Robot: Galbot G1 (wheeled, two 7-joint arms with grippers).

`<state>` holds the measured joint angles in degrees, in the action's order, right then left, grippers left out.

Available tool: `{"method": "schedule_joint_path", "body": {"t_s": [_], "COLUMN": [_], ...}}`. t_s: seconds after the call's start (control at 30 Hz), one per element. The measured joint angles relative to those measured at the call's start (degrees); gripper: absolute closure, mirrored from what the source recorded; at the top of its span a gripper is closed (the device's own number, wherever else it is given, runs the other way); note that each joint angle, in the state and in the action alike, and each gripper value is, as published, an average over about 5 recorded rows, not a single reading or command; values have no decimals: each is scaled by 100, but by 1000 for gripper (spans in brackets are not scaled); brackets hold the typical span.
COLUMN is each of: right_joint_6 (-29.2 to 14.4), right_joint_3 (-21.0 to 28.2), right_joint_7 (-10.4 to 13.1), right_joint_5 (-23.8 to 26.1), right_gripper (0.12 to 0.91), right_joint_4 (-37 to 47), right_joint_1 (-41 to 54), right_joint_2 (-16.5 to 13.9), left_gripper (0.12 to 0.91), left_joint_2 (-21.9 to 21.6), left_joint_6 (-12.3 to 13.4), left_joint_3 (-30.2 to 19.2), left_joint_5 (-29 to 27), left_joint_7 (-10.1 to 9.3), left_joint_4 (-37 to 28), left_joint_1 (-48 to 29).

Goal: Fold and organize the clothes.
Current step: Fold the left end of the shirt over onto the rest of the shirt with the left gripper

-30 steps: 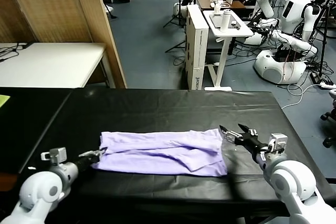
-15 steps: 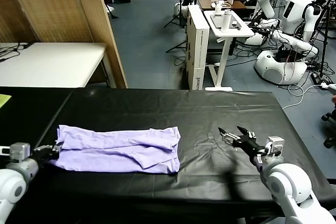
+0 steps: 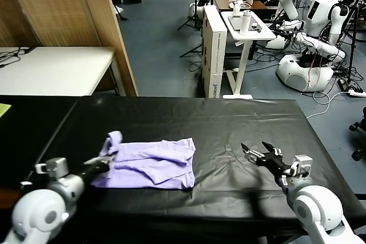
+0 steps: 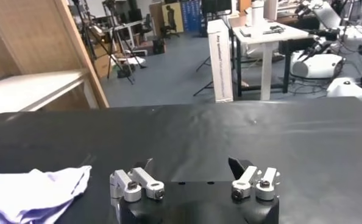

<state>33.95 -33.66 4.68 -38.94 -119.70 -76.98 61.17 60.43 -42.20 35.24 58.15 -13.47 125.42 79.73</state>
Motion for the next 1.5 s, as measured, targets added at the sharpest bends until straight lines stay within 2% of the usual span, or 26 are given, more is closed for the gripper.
{"method": "schedule_joint_path", "body": {"t_s": [0.13, 0.37, 0.6, 0.9, 1.1, 1.2, 1.43, 1.5], "right_joint_6": [0, 0, 2, 7, 15, 16, 25, 34], "right_joint_3": [4, -3, 39, 79, 167, 252, 515, 628], "right_joint_7": [-1, -1, -1, -5, -119, -166, -278, -337], "right_joint_5": [37, 52, 62, 86, 105, 105, 114, 137], "right_gripper": [118, 118, 118, 118, 118, 118, 118, 118], "right_joint_4": [19, 47, 84, 78, 24, -7, -105, -125], "right_joint_1": [-11, 9, 56, 61, 73, 88, 158, 204], "right_joint_2": [31, 30, 44, 55, -3, -81, -268, -297], "left_gripper": [847, 847, 847, 847, 842, 756, 320, 222], "left_joint_2": [279, 684, 984, 1211, 1362, 1462, 1767, 1866], "left_joint_6": [0, 0, 0, 0, 1, 1, 1, 3], "left_joint_3": [-443, -1120, -1486, -1600, -1673, -1700, -1721, -1669], "left_joint_5": [30, -5, -72, -273, -628, -752, -895, -937], "left_joint_7": [-139, -242, -295, -254, -92, -76, -119, -122], "left_joint_4": [-38, -162, -192, -355, -493, -534, -384, -307], "left_joint_1": [-252, -680, -867, -881, -868, -842, -671, -607]}}
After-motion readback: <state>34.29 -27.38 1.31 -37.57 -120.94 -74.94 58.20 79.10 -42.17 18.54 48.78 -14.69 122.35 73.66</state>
